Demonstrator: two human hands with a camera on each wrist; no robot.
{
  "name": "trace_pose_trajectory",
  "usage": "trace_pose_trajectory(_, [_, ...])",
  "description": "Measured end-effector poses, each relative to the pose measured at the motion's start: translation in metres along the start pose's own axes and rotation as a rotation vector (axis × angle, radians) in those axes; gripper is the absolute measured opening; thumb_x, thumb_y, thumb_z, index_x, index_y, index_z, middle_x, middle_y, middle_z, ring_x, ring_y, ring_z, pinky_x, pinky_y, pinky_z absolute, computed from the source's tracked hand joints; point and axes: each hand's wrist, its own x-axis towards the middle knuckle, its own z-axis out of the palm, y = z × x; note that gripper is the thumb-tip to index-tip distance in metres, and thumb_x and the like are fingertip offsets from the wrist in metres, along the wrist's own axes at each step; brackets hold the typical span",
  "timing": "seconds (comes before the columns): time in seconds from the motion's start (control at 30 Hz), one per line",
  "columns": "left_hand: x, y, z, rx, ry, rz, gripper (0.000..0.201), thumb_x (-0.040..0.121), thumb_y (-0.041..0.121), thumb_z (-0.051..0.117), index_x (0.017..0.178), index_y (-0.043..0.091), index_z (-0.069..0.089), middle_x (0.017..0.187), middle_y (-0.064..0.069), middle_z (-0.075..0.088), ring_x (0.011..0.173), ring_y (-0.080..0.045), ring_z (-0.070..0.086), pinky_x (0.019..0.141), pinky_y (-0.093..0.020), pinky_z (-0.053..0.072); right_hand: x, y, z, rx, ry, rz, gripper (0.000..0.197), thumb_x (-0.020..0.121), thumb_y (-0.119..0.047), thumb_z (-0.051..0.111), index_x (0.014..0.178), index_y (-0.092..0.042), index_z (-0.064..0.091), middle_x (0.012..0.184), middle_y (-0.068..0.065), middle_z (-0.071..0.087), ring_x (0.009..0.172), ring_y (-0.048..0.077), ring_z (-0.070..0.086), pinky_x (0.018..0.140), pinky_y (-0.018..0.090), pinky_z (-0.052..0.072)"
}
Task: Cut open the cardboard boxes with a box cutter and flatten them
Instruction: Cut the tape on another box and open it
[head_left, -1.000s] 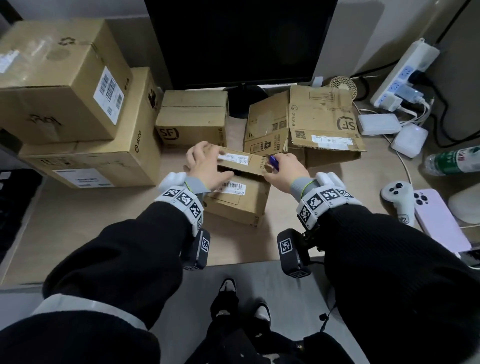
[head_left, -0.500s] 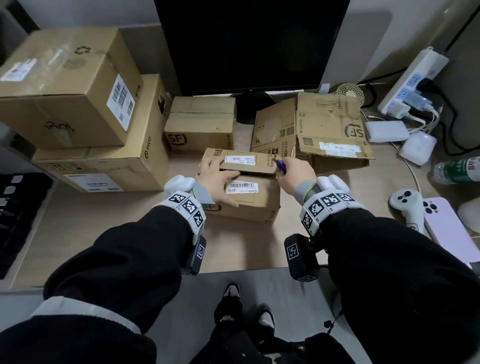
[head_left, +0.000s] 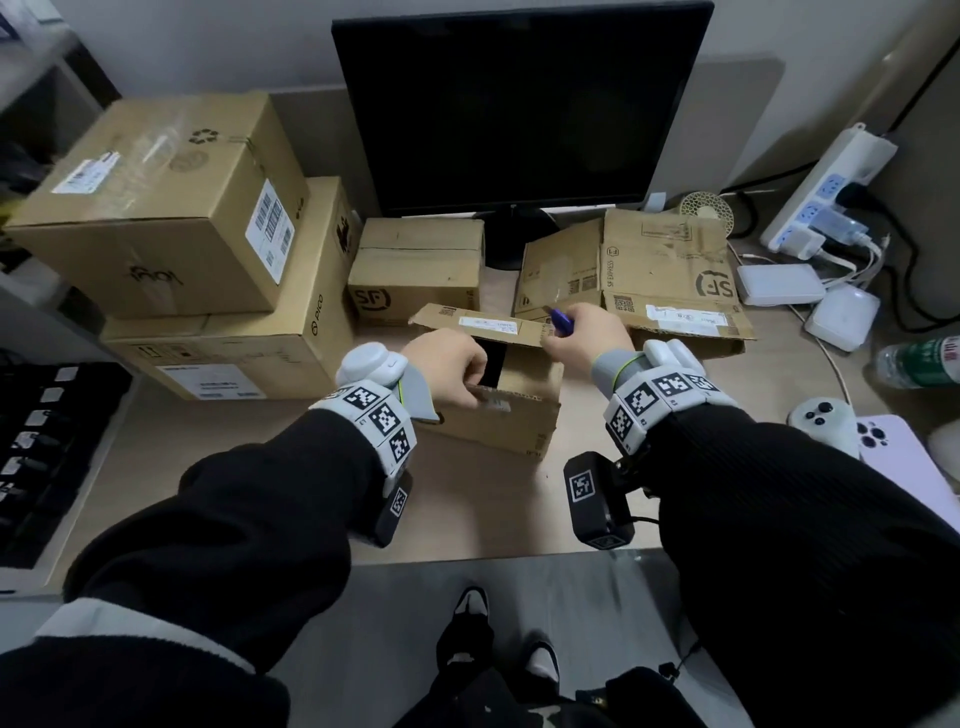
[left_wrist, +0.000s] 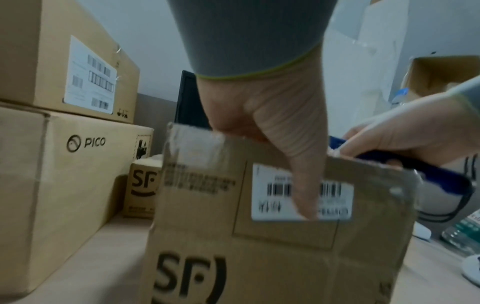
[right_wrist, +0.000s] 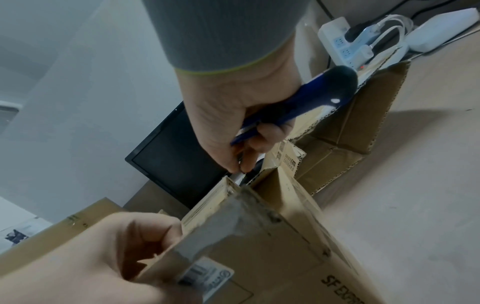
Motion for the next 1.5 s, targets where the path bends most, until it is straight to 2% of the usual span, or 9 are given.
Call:
trace_pose_trajectory(0.13, [-0.005, 0.007, -0.015, -0.261, -0.188, -0.200, 0.062, 0.080, 0.069, 0.054, 0.071, 0.011, 0.071, 0.064, 0.004, 0.064, 0.062, -0.011, 0.058, 0.065, -0.026, 0.048, -0.007, -0.009, 0.008, -0.140, -0.230, -0.007, 0.019, 0.083, -0.025, 0.064, 0.070, -0.016, 0.052, 0.065, -0.005, 0.060, 0.068, 0.015, 0.056, 0.053, 0.024, 0.039])
trace_pose_trajectory(0.37, [-0.015, -0.019, 0.015, -0.080, -0.267, -0.373, 0.045, 0.083, 0.052, 0.062, 0.124, 0.033, 0.058, 0.128, -0.008, 0.038, 0.119, -0.028, 0.037, 0.101, -0.035, 0.034, -0.021, -0.016, 0.031, -0.249, -0.348, -0.151, 0.020, 0.085, -0.024, 0.059, 0.070, -0.016, 0.048, 0.074, 0.002, 0.053, 0.075, 0.025, 0.053, 0.064, 0.027, 0.041])
trace_pose_trajectory(0.47, [-0.020, -0.019, 0.028, -0.107, -0.160, -0.371, 0.067, 0.081, 0.048, 0.063, 0.142, 0.044, 0.035, 0.140, -0.011, 0.019, 0.130, -0.035, 0.016, 0.111, -0.042, 0.023, -0.025, -0.013, 0.044, -0.284, -0.351, -0.281, 0.014, 0.087, -0.022, 0.053, 0.089, -0.011, 0.062, 0.120, 0.006, 0.057, 0.104, 0.027, 0.059, 0.087, 0.032, 0.049])
trace_pose_trajectory(0.6, [-0.016, -0.017, 0.044, -0.169, -0.092, -0.334, 0.065, 0.086, 0.041, 0.059, 0.144, 0.047, 0.030, 0.144, -0.014, 0.014, 0.137, -0.040, 0.004, 0.115, -0.047, 0.016, -0.029, -0.012, 0.058, -0.304, -0.354, -0.342, 0.034, 0.092, -0.023, 0.052, 0.120, -0.007, 0.060, 0.151, 0.000, 0.033, 0.127, 0.020, 0.049, 0.101, 0.026, 0.040])
trace_pose_trajectory(0.97, [-0.016, -0.012, 0.053, -0.417, 0.035, -0.359, 0.032, 0.079, 0.019, 0.061, 0.108, 0.026, 0.047, 0.156, -0.007, 0.000, 0.144, -0.031, -0.012, 0.112, -0.043, 0.017, -0.032, -0.011, 0.067, -0.480, -0.083, 0.007, 0.066, 0.071, -0.060, 0.067, 0.115, -0.012, 0.053, 0.129, 0.011, 0.036, 0.115, 0.032, 0.035, 0.095, 0.035, 0.033])
trace_pose_trajectory(1.1, [-0.016, -0.018, 0.040, -0.592, 0.158, -0.282, 0.028, 0.081, 0.013, 0.056, 0.102, 0.026, 0.042, 0.153, -0.004, 0.013, 0.133, -0.023, 0.028, 0.105, -0.035, 0.028, -0.033, -0.023, 0.063, -0.446, -0.066, 0.105, 0.060, 0.074, -0.053, 0.064, 0.114, -0.011, 0.050, 0.121, 0.010, 0.039, 0.110, 0.030, 0.036, 0.082, 0.034, 0.033])
trace_pose_trajectory(1.2, [-0.024, -0.031, 0.022, -0.622, 0.256, -0.271, 0.029, 0.083, 0.001, 0.050, 0.103, 0.018, 0.039, 0.110, -0.004, 0.042, 0.075, -0.011, 0.041, 0.073, -0.026, 0.031, -0.029, -0.028, 0.052, -0.258, -0.065, 0.167, 0.059, 0.078, -0.041, 0.060, 0.122, -0.005, 0.045, 0.126, 0.013, 0.039, 0.114, 0.035, 0.040, 0.084, 0.036, 0.037])
trace_pose_trajectory(1.3, [-0.034, -0.056, 0.014, -0.613, 0.233, -0.379, 0.031, 0.083, 0.000, 0.049, 0.105, 0.017, 0.037, 0.076, 0.001, 0.043, 0.064, -0.019, 0.047, 0.063, -0.032, 0.040, -0.020, -0.021, 0.033, -0.036, -0.071, 0.197, 0.048, 0.079, -0.028, 0.057, 0.119, -0.004, 0.048, 0.123, 0.015, 0.046, 0.102, 0.034, 0.054, 0.078, 0.034, 0.045])
trace_pose_trajectory(1.5, [-0.042, -0.082, 0.016, -0.515, 0.120, -0.479, 0.050, 0.081, 0.001, 0.058, 0.127, 0.017, 0.047, 0.118, 0.001, 0.050, 0.087, -0.024, 0.059, 0.073, -0.025, 0.043, -0.017, 0.003, 0.008, 0.143, -0.018, 0.259, 0.014, 0.086, -0.010, 0.052, 0.096, -0.004, 0.045, 0.091, 0.011, 0.050, 0.081, 0.027, 0.049, 0.068, 0.030, 0.040])
